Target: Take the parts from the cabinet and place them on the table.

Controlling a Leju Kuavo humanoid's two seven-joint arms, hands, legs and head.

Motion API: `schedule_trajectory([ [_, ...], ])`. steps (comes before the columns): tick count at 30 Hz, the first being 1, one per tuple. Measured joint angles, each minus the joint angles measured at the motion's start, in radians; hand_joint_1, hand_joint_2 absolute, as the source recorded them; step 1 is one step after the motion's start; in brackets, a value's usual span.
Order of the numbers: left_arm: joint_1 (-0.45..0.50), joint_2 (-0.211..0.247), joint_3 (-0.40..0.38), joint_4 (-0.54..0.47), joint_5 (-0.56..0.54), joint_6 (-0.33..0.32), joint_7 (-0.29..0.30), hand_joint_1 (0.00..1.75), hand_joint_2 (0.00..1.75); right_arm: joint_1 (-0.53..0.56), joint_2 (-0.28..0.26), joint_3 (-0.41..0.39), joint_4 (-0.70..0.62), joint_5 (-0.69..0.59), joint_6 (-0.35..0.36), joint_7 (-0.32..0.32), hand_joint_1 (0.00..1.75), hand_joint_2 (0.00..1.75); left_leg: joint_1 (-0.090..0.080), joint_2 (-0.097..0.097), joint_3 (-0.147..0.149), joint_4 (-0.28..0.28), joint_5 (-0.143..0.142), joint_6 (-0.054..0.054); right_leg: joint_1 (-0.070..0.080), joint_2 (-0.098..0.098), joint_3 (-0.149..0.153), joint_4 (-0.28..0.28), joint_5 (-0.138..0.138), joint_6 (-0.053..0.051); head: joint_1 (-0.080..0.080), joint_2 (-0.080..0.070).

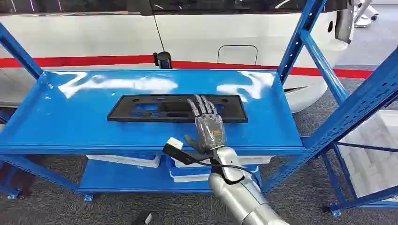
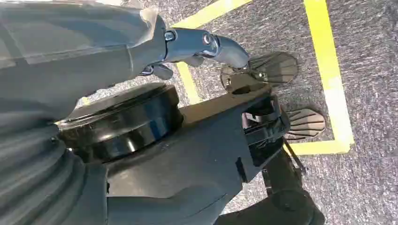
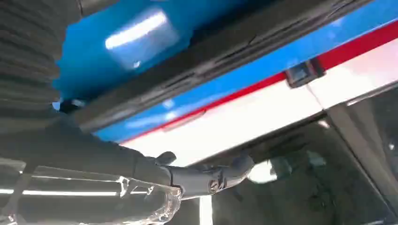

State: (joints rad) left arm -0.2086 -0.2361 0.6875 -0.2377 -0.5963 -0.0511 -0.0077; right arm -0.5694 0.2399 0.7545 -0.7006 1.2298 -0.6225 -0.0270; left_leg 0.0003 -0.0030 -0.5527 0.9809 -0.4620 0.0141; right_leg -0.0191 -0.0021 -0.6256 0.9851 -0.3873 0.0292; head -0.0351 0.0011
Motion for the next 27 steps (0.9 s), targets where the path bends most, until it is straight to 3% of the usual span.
schedule_trajectory([
  [6, -0.001, 0.0, -0.017, 0.0, 0.011, 0.008, 0.016, 0.0, 1.75, -0.074, 0.035, 0.019, 0.111, 0.095, -0.028, 0.083, 0.0, 1.75, 0.0, 0.0, 0.0, 0.0, 0.0, 0.0, 0.0, 0.0, 0.0, 0.0, 0.0, 0.0, 0.0, 0.0],
  [20, -0.002, 0.008, -0.034, 0.006, 0.013, 0.014, 0.028, 0.0, 1.75, -0.134, 0.061, 0.027, 0.245, 0.119, -0.019, 0.114, 0.0, 1.75, 0.0, 0.0, 0.0, 0.0, 0.0, 0.0, 0.0, 0.0, 0.0, 0.0, 0.0, 0.0, 0.0, 0.0],
  [27, -0.004, 0.016, -0.043, 0.008, 0.013, 0.008, 0.035, 0.0, 1.75, -0.172, 0.067, 0.027, 0.277, 0.16, 0.04, 0.145, 0.0, 1.75, 0.0, 0.0, 0.0, 0.0, 0.0, 0.0, 0.0, 0.0, 0.0, 0.0, 0.0, 0.0, 0.0, 0.0],
])
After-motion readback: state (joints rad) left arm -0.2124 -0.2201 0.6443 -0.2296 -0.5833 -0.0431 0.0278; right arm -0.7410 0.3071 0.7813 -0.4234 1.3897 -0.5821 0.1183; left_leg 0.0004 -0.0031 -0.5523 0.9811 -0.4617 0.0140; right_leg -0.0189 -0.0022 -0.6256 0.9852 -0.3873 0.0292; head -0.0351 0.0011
